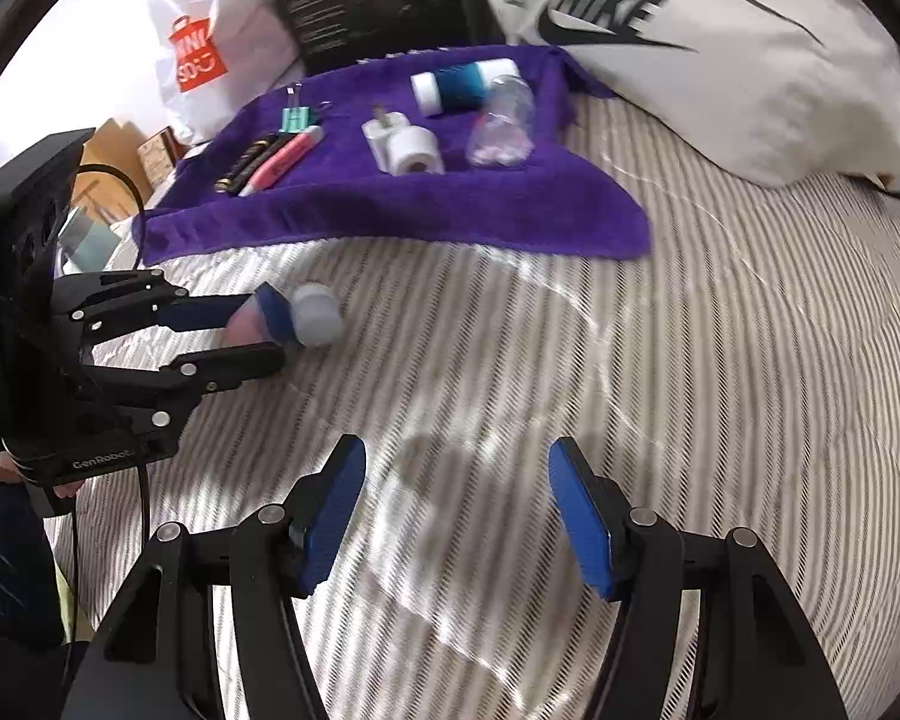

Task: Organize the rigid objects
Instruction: 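Grasp the pink-and-blue jar with the left tool while the right tool grasps the small white USB light, then carry the jar with the left tool while the right tool carries the USB light onto the towel, releasing both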

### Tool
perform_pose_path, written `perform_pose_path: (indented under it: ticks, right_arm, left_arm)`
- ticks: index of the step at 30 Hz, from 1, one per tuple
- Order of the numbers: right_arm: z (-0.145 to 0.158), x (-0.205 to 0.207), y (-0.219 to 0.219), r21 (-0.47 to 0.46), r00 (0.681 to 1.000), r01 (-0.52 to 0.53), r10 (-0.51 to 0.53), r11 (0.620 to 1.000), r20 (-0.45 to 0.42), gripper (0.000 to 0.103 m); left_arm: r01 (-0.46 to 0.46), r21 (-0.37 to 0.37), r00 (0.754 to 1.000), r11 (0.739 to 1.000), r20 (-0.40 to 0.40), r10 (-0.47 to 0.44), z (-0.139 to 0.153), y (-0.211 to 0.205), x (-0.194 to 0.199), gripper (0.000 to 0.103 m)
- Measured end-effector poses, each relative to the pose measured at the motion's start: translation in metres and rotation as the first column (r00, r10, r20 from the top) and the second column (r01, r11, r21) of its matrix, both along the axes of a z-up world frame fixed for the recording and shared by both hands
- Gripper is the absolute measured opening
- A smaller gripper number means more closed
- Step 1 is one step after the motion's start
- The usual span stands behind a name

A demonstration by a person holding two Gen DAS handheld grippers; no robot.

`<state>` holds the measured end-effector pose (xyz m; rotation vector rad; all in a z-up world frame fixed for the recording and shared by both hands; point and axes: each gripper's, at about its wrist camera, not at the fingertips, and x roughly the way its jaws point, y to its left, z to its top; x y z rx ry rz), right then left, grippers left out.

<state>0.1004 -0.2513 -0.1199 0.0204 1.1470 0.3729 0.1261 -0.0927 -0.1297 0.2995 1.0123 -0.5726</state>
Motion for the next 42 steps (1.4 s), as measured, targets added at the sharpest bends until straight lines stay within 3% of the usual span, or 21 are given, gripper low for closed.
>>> perform_pose_path:
  ticks: [6,11,17,19,26,42]
  right_arm:
    - [0.005,0.018,0.033,0.013,0.995,-0.097,0.096,0.995,0.036,0.063]
    - [-0.003,0.033,0.059,-0.002,0.985,-0.169,0.169,0.986,0.046,0.062]
    - [-0.009,0.040,0.070,-0.033,0.975,-0.205,0.207,0.978,0.075,0.050]
    - [-0.009,0.040,0.073,-0.052,0.972,-0.212,0.216,0.976,0.091,0.041]
    - [-0.010,0.039,0.085,-0.117,0.958,-0.246,0.260,0.962,0.121,0.024]
    - [-0.006,0.030,0.068,-0.145,0.969,-0.219,0.232,0.965,0.082,0.024]
  left_arm:
    - [-0.110,0.002,0.994,0.994,-0.002,0.110,0.003,0.048,0.001,0.032]
    - [-0.221,-0.011,0.975,0.975,0.000,0.221,0.007,0.090,-0.004,0.032]
    - [-0.292,-0.021,0.956,0.956,0.002,0.292,0.006,0.111,-0.010,0.032]
    - [-0.303,-0.029,0.953,0.953,-0.009,0.302,0.005,0.114,-0.011,0.032]
    - [-0.302,-0.027,0.953,0.953,-0.014,0.302,0.002,0.109,-0.011,0.032]
    - [-0.305,-0.029,0.952,0.952,-0.014,0.304,0.001,0.112,-0.009,0.032]
